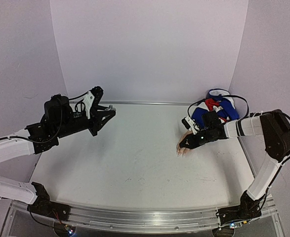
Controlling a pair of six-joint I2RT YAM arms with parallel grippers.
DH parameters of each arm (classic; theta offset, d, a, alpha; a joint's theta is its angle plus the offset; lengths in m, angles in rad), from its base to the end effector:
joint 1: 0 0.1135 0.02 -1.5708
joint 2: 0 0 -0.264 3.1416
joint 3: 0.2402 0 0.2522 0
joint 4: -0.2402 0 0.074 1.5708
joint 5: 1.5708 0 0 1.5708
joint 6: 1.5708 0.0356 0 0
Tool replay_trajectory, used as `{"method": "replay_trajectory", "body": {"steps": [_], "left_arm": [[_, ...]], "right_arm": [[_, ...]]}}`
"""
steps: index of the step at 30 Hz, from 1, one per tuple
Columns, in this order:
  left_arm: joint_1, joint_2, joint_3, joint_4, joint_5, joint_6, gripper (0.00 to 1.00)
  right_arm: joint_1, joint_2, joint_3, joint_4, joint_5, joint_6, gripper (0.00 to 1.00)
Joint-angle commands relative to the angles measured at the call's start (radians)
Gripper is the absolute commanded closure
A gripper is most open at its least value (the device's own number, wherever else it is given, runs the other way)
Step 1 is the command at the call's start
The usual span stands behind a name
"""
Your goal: Paint the nails
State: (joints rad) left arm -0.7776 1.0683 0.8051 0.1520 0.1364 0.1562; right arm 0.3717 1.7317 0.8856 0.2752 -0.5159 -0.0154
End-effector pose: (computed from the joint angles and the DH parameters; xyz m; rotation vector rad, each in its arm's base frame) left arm 0.1773 -0.1814 0.3269 0.8637 1.4811 -0.5793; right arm 0.3271 0.1464 0.1737 -0.7110 2.0315 0.7594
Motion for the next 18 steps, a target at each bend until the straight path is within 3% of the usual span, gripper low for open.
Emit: {"method": "replay_trajectory", "body": {"steps": [1,18], "left_arm": [[0.008,-0.004,0.039,0.023,0.015,-0.014,1.00],[0.009,0.002,0.039,0.023,0.022,-0.017,1.00]], "right_arm": [[0.005,0.003,0.039,0.009,-0.034,-0.008,1.00],[0.014,0.023,0.044,0.015,-0.011,-0.004,1.00]]}}
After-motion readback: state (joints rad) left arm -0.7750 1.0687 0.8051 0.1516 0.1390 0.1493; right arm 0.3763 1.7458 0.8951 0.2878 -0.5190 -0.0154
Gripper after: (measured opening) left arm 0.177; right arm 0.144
